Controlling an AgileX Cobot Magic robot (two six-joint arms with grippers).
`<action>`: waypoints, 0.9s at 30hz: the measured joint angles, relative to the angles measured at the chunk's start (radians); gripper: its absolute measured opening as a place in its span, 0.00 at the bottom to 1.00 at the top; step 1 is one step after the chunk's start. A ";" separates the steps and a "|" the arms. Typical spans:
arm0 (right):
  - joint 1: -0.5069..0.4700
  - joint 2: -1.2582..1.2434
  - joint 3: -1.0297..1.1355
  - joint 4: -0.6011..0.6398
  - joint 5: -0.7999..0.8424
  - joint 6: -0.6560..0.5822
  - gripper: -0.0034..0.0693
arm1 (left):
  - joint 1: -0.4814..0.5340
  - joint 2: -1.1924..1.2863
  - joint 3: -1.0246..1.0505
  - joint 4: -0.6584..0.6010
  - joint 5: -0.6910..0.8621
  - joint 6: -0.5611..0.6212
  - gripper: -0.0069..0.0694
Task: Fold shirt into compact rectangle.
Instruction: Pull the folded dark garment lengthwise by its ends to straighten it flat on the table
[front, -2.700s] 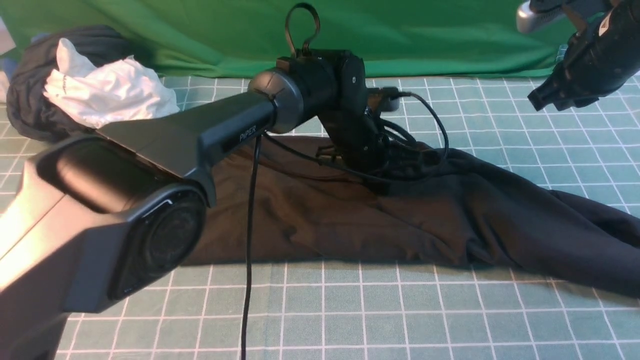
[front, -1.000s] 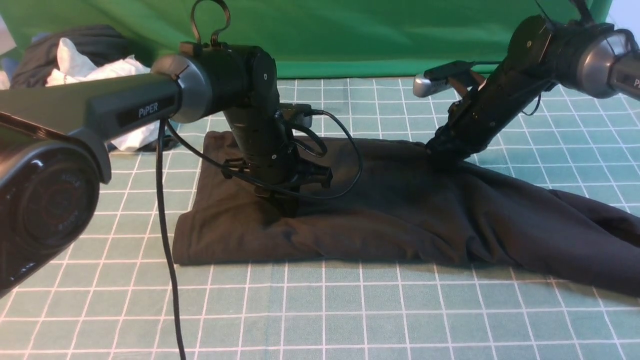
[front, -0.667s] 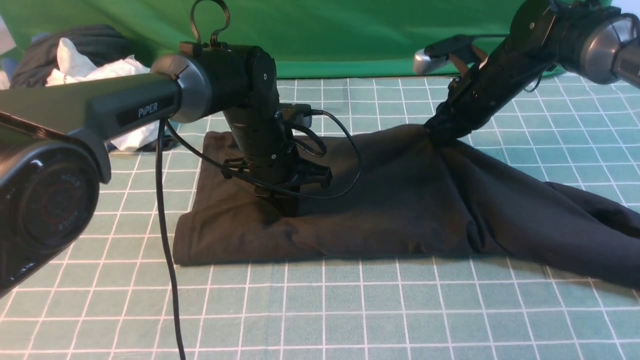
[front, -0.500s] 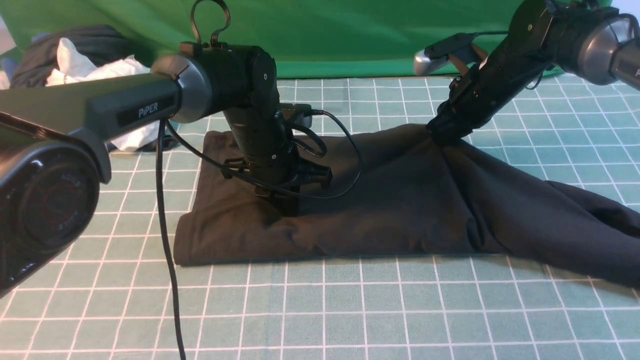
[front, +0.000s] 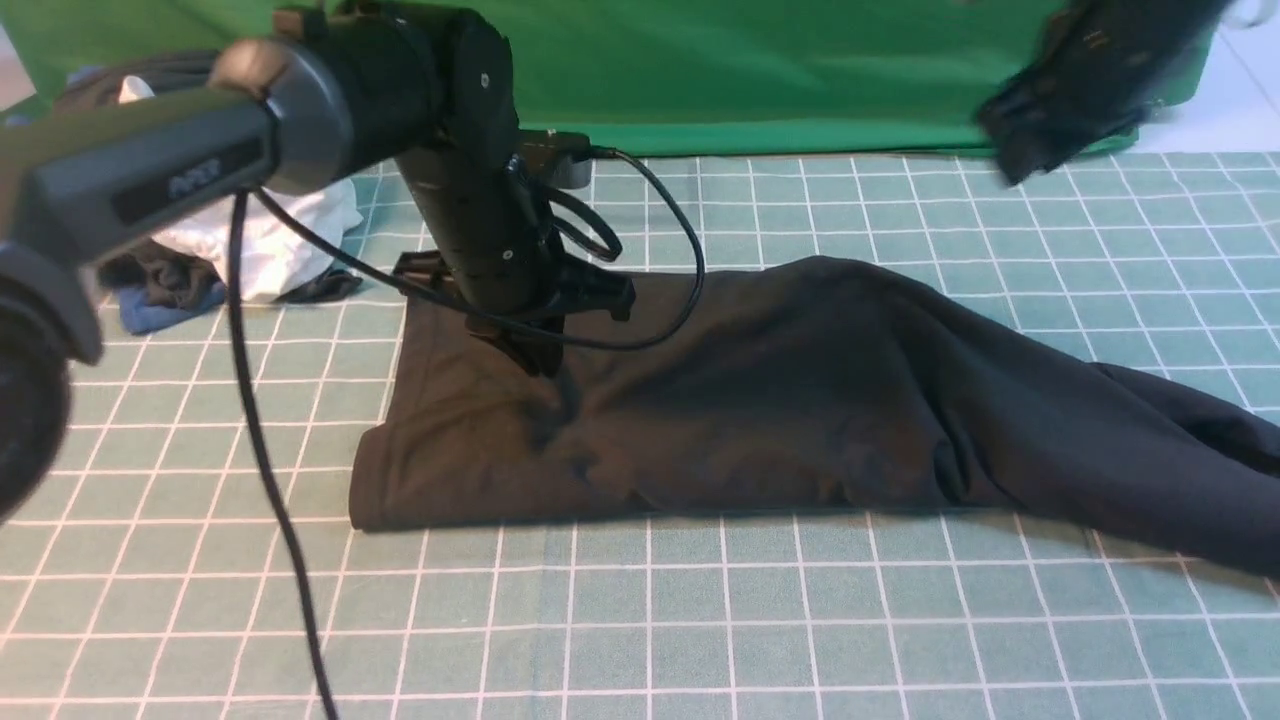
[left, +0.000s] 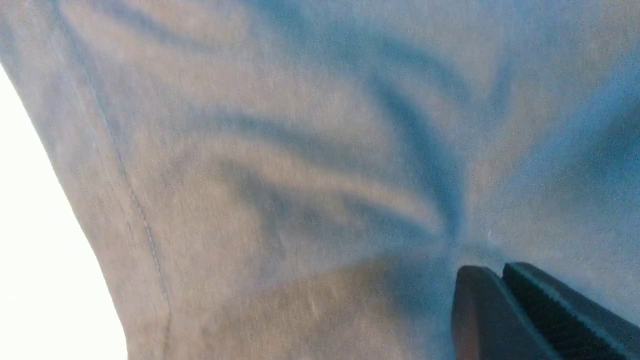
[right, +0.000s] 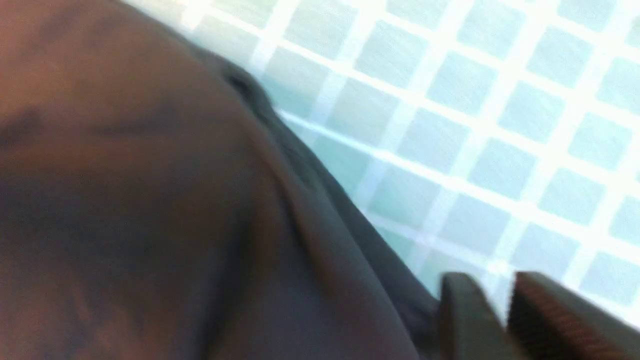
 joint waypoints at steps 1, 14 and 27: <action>-0.027 -0.031 0.052 -0.002 0.002 0.009 0.15 | 0.000 -0.010 0.030 -0.003 -0.012 -0.001 0.11; -0.291 -0.172 0.636 0.019 -0.106 -0.008 0.49 | 0.000 -0.048 0.255 -0.117 -0.168 0.068 0.11; -0.292 -0.047 0.651 0.041 -0.122 -0.039 0.52 | 0.000 -0.048 0.256 -0.129 -0.177 0.081 0.11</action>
